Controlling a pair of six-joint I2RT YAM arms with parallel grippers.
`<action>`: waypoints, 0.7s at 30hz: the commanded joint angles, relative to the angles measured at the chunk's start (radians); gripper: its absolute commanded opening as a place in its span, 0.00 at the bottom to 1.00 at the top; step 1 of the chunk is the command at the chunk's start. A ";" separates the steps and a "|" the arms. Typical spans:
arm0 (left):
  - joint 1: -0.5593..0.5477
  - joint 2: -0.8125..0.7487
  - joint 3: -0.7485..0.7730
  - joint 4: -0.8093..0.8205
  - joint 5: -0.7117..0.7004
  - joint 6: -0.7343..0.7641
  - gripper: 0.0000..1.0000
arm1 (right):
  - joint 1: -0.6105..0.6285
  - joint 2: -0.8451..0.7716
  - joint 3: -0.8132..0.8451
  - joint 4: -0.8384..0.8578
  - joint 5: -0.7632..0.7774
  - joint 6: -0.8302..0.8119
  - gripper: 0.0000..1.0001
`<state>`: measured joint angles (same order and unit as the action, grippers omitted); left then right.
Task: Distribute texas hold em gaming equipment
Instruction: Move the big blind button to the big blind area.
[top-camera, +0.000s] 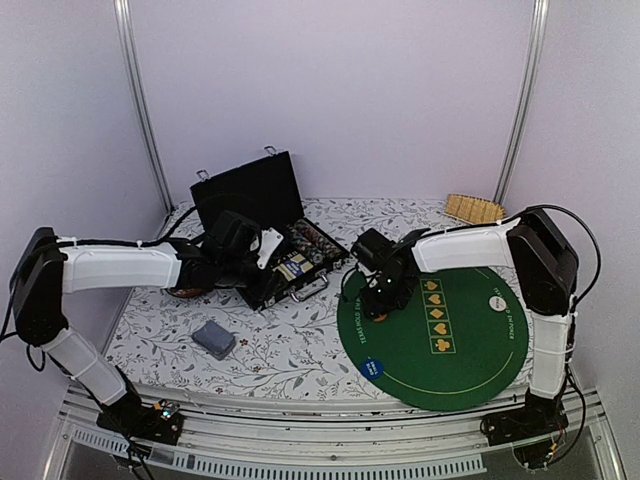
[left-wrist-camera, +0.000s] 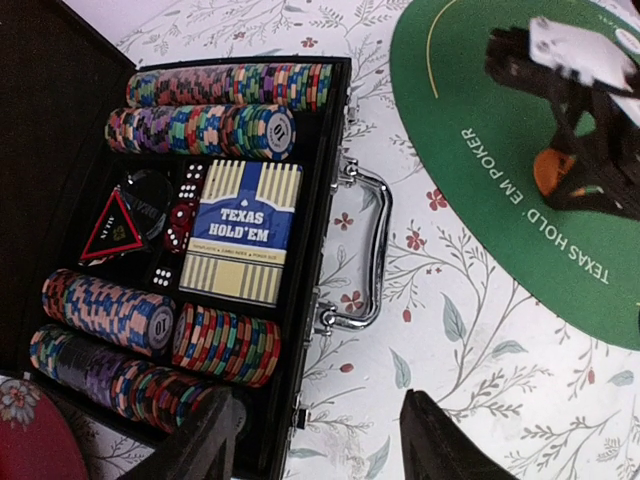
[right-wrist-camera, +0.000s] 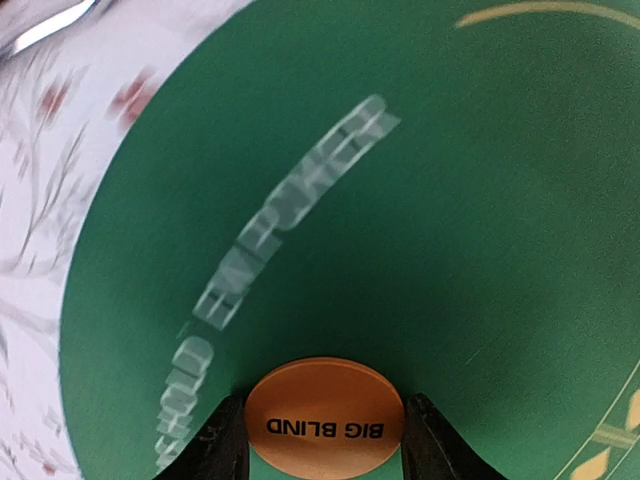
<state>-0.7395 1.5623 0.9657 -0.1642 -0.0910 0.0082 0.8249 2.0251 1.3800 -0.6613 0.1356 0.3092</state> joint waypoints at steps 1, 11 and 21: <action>0.000 -0.033 -0.015 -0.015 -0.018 -0.010 0.59 | -0.122 0.130 0.049 0.047 0.093 -0.067 0.43; 0.011 -0.062 -0.025 -0.040 -0.019 -0.044 0.59 | -0.284 0.283 0.252 0.027 0.098 -0.106 0.44; 0.023 -0.061 -0.006 -0.058 -0.018 -0.056 0.60 | -0.334 0.308 0.330 0.027 0.089 -0.111 0.51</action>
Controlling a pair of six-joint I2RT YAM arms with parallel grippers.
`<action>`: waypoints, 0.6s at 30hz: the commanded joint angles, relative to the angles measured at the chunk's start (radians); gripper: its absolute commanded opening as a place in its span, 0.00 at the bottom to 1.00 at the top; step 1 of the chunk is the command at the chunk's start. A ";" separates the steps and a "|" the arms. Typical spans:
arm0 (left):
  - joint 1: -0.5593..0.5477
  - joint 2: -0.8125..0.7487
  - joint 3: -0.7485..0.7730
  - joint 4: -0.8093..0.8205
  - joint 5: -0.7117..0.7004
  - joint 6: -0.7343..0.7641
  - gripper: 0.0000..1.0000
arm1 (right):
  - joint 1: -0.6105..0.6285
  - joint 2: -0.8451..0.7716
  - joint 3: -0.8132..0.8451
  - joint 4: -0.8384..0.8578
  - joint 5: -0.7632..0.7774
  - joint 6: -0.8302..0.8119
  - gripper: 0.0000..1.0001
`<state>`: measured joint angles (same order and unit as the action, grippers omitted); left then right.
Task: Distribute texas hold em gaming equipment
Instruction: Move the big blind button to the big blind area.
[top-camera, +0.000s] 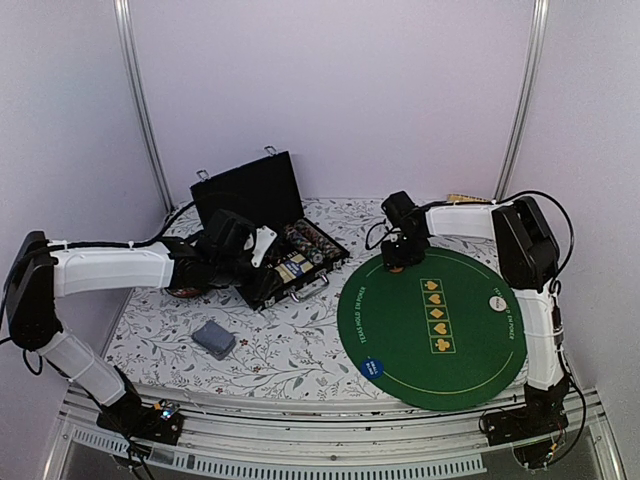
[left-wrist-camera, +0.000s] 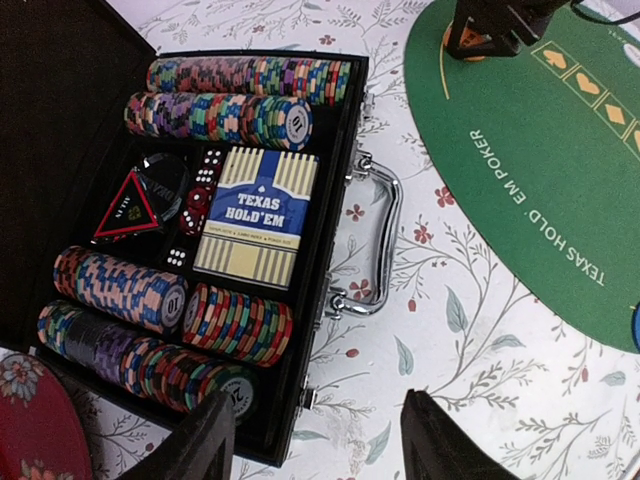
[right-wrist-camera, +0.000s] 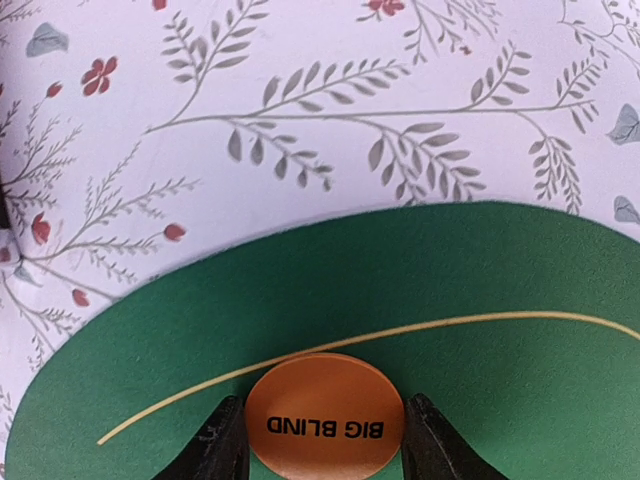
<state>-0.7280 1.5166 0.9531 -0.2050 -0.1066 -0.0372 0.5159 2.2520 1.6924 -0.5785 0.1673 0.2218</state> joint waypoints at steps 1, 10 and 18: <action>0.013 -0.016 0.009 -0.020 -0.002 -0.013 0.59 | -0.026 0.086 0.032 -0.062 0.056 -0.028 0.51; 0.023 -0.021 0.010 -0.057 -0.002 -0.049 0.60 | -0.029 0.109 0.118 -0.082 0.035 -0.049 0.60; 0.073 -0.020 0.036 -0.130 0.008 -0.119 0.63 | -0.028 -0.082 0.091 -0.060 -0.076 -0.098 0.82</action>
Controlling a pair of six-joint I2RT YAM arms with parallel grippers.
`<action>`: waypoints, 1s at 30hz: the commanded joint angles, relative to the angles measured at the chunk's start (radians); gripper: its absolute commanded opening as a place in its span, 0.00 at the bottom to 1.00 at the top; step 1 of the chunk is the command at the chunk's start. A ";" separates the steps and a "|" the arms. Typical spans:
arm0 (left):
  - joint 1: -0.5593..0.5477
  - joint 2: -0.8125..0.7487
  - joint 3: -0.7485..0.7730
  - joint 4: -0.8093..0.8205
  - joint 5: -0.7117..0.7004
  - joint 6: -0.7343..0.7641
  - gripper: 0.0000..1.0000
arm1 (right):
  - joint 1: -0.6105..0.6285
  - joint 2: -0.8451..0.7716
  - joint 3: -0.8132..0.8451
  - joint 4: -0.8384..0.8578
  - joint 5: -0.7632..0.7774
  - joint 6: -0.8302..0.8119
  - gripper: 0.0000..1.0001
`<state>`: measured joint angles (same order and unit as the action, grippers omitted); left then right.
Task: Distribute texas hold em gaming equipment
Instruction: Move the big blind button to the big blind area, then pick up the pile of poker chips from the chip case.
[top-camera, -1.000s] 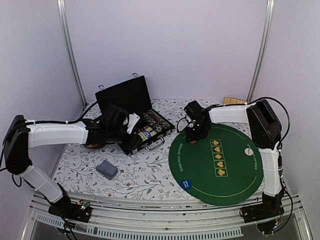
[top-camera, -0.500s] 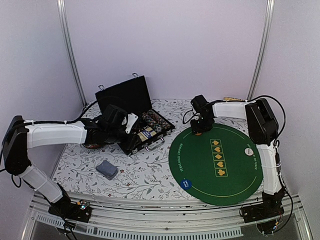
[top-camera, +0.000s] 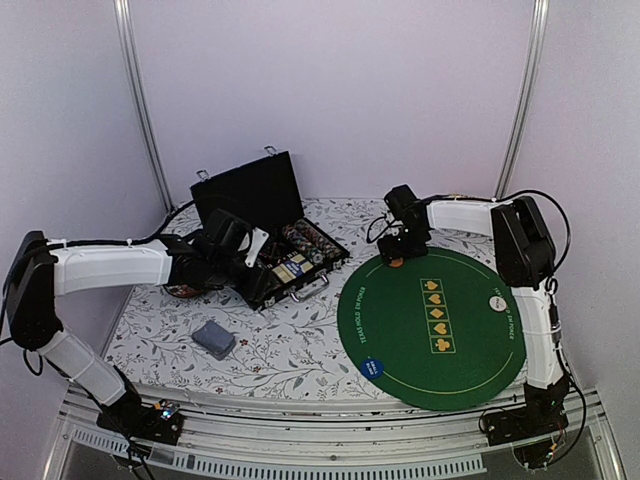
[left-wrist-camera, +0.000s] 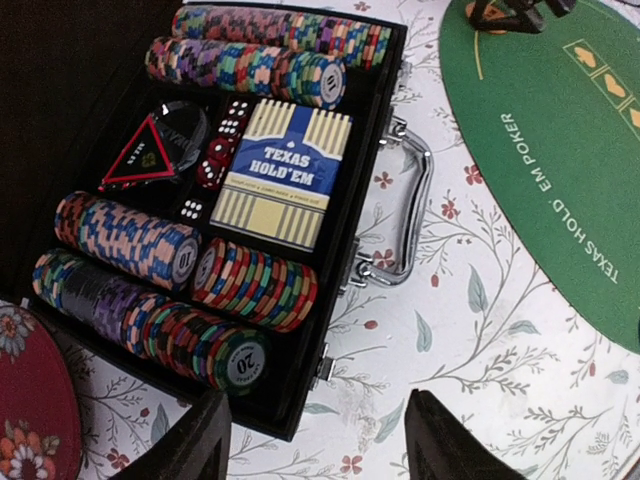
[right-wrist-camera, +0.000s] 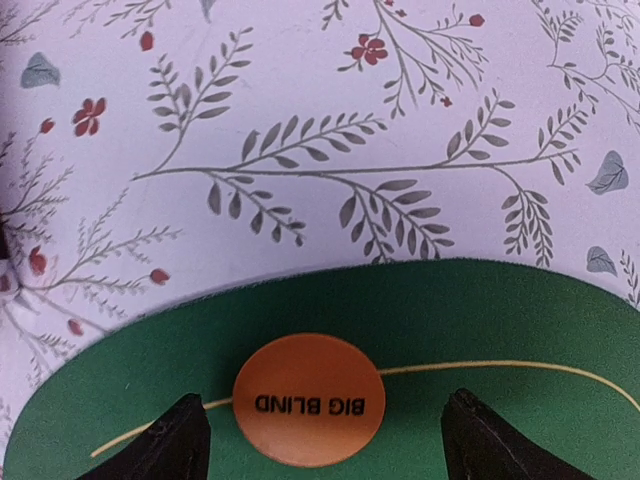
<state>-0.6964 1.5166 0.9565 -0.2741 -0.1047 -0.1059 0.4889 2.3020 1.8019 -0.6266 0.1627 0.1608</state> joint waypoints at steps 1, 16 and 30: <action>0.054 -0.020 0.034 -0.073 0.012 -0.056 0.64 | -0.001 -0.189 -0.043 0.004 -0.094 -0.045 0.83; 0.138 0.218 0.243 -0.174 0.227 0.262 0.88 | -0.001 -0.665 -0.537 0.310 -0.494 -0.132 0.84; 0.164 0.435 0.410 -0.275 0.133 0.312 0.62 | -0.001 -0.650 -0.566 0.321 -0.529 -0.126 0.84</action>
<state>-0.5453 1.9320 1.3285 -0.5190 0.0719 0.1944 0.4889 1.6482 1.2484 -0.3290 -0.3389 0.0402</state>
